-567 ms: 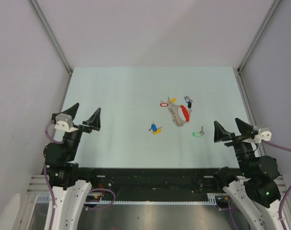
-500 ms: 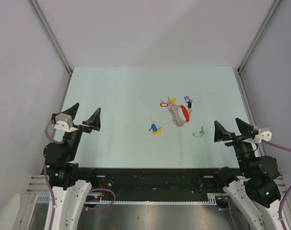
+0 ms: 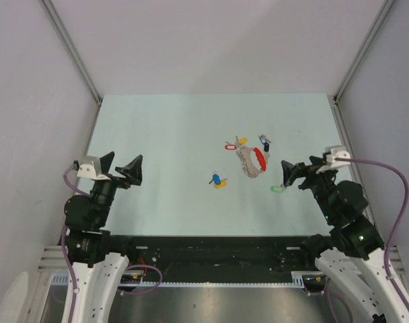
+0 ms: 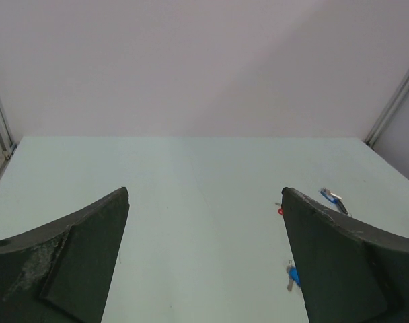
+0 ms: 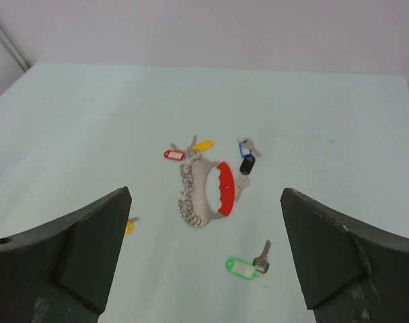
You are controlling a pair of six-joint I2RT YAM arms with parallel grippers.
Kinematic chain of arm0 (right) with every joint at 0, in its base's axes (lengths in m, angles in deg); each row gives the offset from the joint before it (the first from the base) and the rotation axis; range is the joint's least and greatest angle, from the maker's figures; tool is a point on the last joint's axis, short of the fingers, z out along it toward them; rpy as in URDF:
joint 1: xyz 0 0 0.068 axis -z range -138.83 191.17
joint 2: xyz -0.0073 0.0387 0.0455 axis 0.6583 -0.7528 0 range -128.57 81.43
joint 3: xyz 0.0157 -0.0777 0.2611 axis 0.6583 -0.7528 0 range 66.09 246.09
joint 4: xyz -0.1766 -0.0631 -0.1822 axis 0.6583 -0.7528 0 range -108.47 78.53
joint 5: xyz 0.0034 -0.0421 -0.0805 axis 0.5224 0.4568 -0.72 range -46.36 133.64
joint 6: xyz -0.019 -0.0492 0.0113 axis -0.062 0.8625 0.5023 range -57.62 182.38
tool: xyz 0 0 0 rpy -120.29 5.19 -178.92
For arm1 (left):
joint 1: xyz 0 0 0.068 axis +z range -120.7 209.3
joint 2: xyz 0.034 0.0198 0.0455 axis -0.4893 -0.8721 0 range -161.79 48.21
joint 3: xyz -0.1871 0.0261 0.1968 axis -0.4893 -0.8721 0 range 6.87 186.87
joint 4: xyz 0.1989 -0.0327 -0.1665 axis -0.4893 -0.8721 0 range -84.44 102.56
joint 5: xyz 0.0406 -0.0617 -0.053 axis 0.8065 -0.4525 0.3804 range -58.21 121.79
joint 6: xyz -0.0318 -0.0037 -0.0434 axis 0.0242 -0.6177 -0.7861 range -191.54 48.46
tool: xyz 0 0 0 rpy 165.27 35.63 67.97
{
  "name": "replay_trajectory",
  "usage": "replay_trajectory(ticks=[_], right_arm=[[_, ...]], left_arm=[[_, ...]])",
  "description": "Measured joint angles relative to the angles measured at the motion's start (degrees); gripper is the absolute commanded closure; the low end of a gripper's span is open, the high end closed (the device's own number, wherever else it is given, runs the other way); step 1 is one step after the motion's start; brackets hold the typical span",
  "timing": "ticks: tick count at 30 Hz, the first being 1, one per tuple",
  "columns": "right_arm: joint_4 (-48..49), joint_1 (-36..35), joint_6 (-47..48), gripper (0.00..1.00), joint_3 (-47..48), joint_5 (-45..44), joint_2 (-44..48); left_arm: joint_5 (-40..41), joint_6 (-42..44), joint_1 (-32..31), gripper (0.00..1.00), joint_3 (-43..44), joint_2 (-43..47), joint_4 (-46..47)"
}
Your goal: Put the keys on the keyring
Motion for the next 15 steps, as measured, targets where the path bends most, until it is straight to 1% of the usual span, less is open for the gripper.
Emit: replay_trajectory(ticks=[5, 9, 12, 15], right_arm=[[1.70, 0.04, -3.52, 0.00, 0.90, 5.05, -14.45], [3.50, 0.11, -6.45, 0.00, 2.62, 8.66, -29.14], [6.01, 0.15, -7.96, 0.00, 4.24, 9.35, -40.24], [9.16, 0.39, -8.74, 0.05, 4.42, 9.42, -50.05]], left_arm=[[0.17, -0.79, 0.00, 0.00, 0.00, 0.02, -4.92], [1.51, -0.79, -0.46, 0.00, 0.00, 0.55, -7.28], [2.67, -0.72, -1.09, 0.00, 0.00, 1.36, -8.07], [3.34, -0.72, -1.57, 0.00, 0.00, 1.88, -8.63]])
